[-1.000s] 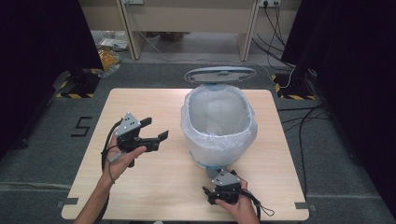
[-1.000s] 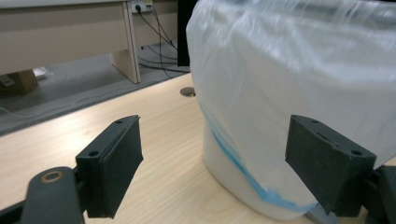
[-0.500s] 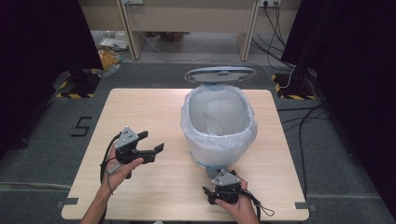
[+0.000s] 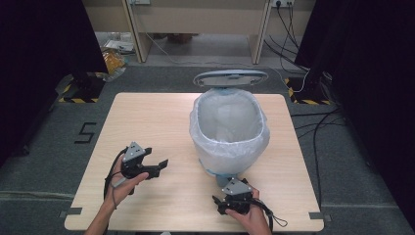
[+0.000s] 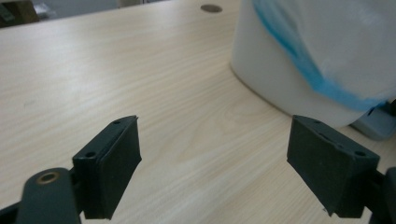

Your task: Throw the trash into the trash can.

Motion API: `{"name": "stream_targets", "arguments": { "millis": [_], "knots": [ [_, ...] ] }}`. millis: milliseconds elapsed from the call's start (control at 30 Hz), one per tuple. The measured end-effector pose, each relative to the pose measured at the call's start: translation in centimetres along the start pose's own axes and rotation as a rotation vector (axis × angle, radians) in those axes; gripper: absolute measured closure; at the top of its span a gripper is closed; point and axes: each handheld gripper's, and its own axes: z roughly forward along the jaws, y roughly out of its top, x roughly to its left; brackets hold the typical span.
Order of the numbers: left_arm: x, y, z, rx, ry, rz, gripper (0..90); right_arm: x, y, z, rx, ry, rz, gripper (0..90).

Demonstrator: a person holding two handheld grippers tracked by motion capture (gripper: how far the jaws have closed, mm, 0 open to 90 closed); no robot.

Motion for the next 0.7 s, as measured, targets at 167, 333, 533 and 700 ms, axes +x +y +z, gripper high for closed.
{"name": "stream_targets", "arguments": {
  "millis": [167,333,533,700],
  "knots": [
    [0.8,-1.8,1.1,0.059,0.038,-0.011,15.4,0.0,0.0,0.0,0.0,0.0,0.0,18.4],
    [0.9,-2.8,1.6,0.091,0.031,-0.026,15.5,0.0,0.0,0.0,0.0,0.001,0.0,18.3],
    [0.8,-3.8,1.8,0.138,0.04,-0.004,15.5,0.0,0.0,0.0,0.0,0.001,-0.001,18.4],
    [0.8,-3.9,1.6,0.164,0.051,0.012,15.5,0.0,0.0,0.0,0.0,0.0,0.001,18.3]
  ]
}}
